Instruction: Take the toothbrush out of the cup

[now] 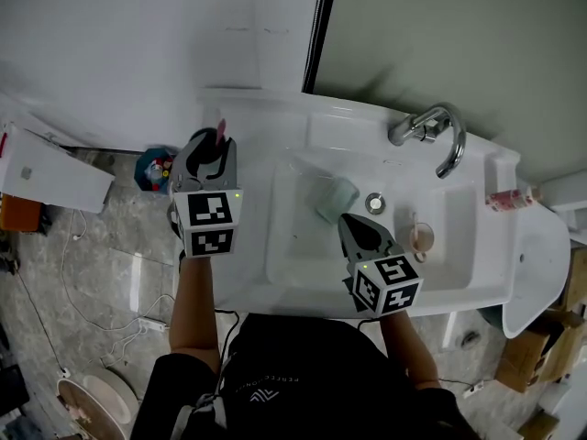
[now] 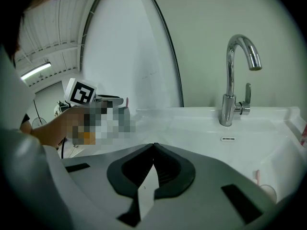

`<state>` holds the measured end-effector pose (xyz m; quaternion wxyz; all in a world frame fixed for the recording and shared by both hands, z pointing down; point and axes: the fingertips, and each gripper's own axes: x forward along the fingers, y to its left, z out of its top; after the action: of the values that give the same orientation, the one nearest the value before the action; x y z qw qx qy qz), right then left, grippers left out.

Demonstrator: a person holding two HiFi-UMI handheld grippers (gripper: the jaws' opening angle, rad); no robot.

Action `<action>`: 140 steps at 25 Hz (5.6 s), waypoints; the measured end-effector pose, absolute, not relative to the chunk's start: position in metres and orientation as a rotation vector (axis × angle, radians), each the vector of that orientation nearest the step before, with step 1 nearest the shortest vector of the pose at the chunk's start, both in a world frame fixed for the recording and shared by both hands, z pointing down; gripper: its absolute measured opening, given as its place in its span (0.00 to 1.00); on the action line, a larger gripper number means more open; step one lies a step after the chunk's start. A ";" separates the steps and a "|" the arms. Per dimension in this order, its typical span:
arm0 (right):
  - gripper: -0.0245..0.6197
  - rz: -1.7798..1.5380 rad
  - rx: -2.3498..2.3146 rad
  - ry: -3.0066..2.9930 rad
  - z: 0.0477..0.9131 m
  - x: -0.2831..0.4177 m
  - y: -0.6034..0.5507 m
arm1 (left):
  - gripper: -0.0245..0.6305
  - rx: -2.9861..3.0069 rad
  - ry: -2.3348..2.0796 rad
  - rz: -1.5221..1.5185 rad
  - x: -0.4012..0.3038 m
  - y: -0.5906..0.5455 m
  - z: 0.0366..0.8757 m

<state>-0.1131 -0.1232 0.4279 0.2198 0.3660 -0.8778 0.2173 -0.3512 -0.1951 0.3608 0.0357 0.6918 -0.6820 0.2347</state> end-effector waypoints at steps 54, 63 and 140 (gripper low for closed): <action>0.04 0.516 1.103 -2.550 0.379 -0.030 -0.096 | 0.14 2.411 -2.294 0.904 -0.242 -0.142 0.258; 0.04 0.494 1.216 -2.455 0.387 0.022 -0.093 | 0.14 2.568 -1.979 0.863 -0.180 -0.133 0.301; 0.09 0.349 0.667 -2.123 0.544 0.098 -0.156 | 0.14 2.167 -1.781 0.682 -0.119 -0.105 0.420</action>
<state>0.0984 -0.1564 0.5436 0.4302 0.2672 -0.8509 0.1399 -0.1193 -0.1045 0.4204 0.1272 0.7445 -0.6121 0.2345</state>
